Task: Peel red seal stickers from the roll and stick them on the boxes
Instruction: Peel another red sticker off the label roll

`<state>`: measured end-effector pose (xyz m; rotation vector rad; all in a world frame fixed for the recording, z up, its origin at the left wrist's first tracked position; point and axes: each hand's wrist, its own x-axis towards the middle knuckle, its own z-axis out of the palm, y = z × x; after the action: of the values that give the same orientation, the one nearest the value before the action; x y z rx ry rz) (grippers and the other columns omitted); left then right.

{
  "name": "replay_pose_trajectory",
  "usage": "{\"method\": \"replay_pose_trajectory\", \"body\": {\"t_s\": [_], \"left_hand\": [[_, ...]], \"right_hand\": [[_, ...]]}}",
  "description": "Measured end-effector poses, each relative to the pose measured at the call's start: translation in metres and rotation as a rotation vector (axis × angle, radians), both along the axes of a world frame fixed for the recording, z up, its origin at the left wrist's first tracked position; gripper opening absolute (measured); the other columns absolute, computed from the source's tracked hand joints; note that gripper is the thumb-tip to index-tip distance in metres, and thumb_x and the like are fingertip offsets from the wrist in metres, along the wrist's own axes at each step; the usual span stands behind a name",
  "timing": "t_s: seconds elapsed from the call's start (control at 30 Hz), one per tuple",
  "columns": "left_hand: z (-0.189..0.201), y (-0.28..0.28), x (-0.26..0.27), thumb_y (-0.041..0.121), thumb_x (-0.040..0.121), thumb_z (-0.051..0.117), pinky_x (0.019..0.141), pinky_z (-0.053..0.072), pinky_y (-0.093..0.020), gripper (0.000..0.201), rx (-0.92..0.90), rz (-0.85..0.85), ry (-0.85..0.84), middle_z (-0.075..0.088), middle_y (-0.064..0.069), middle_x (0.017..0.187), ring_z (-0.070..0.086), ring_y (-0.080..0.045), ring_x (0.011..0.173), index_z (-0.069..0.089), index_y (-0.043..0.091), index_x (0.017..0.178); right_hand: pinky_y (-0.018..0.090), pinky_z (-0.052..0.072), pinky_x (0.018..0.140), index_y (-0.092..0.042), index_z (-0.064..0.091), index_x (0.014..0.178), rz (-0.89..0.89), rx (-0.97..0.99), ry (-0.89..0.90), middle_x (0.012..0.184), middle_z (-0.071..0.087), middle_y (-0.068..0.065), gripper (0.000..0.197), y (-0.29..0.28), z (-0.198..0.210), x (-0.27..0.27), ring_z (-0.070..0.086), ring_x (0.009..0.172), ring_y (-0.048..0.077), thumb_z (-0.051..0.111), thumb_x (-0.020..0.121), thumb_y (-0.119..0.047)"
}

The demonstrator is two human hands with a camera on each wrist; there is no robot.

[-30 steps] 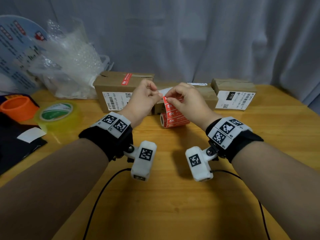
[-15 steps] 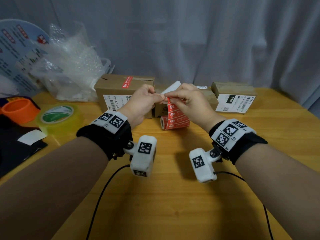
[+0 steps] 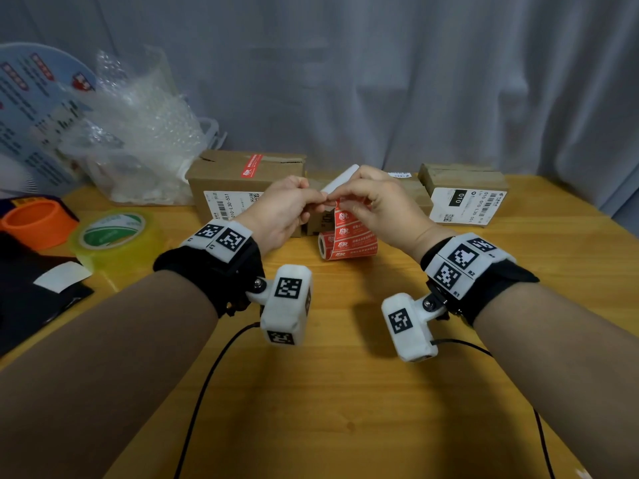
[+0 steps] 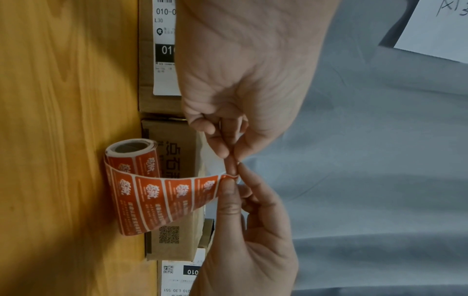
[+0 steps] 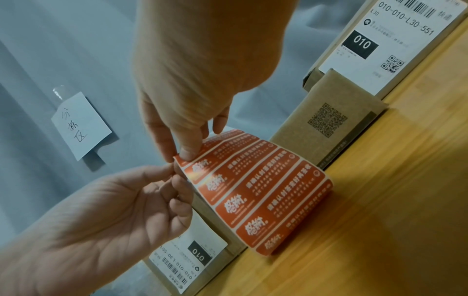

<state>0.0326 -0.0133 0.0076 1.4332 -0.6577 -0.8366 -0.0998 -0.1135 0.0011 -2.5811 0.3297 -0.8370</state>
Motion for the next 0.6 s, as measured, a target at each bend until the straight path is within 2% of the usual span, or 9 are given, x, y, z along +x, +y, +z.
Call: {"method": "replay_pose_trajectory", "body": {"t_s": [0.2, 0.27, 0.33, 0.43, 0.6], "left_hand": [[0.0013, -0.0002, -0.0021, 0.000, 0.086, 0.059, 0.046, 0.034, -0.014, 0.030, 0.015, 0.000, -0.013, 0.057, 0.001, 0.066, 0.052, -0.006, 0.058, 0.039, 0.018, 0.071], [0.0013, 0.0010, -0.0022, 0.000, 0.085, 0.059, 0.047, 0.034, -0.014, 0.029, 0.021, -0.012, -0.031, 0.061, 0.001, 0.063, 0.053, -0.006, 0.057, 0.040, 0.018, 0.071], [0.0008, 0.0018, -0.0021, 0.000, 0.085, 0.059, 0.049, 0.033, -0.015, 0.028, 0.033, -0.031, -0.061, 0.064, -0.002, 0.067, 0.053, -0.005, 0.056, 0.041, 0.017, 0.072], [-0.0001, 0.0028, -0.0025, 0.002, 0.086, 0.058, 0.050, 0.034, -0.016, 0.025, 0.048, -0.047, -0.087, 0.066, -0.003, 0.071, 0.053, -0.005, 0.057, 0.041, 0.017, 0.075], [-0.0018, 0.0020, -0.0033, 0.002, 0.085, 0.059, 0.051, 0.034, -0.018, 0.025, 0.066, -0.057, -0.125, 0.062, -0.005, 0.073, 0.054, -0.007, 0.060, 0.042, 0.017, 0.074]], "right_hand": [[0.036, 0.049, 0.081, -0.016, 0.068, 0.093, -0.008, -0.028, 0.003, 0.091, 0.057, -0.001, 0.011, 0.0004, -0.0002, 0.0003, 0.055, 0.090, 0.018, 0.064, 0.084, -0.012], [0.029, 0.047, 0.078, -0.015, 0.066, 0.094, -0.005, -0.012, 0.028, 0.089, 0.054, -0.004, 0.011, 0.0008, 0.0004, 0.0002, 0.054, 0.087, 0.015, 0.065, 0.083, -0.011], [0.022, 0.045, 0.075, -0.014, 0.065, 0.097, 0.003, 0.008, 0.059, 0.089, 0.052, -0.004, 0.014, 0.0002, 0.0008, -0.0007, 0.053, 0.084, 0.013, 0.066, 0.083, -0.011], [0.017, 0.043, 0.074, -0.016, 0.065, 0.095, 0.026, 0.042, 0.111, 0.091, 0.054, -0.002, 0.013, -0.0011, 0.0024, -0.0016, 0.053, 0.083, 0.014, 0.067, 0.083, -0.011], [0.025, 0.044, 0.076, -0.019, 0.058, 0.087, 0.063, 0.060, 0.200, 0.092, 0.054, -0.001, 0.012, -0.0002, 0.0063, -0.0010, 0.051, 0.084, 0.013, 0.063, 0.084, -0.008]]}}
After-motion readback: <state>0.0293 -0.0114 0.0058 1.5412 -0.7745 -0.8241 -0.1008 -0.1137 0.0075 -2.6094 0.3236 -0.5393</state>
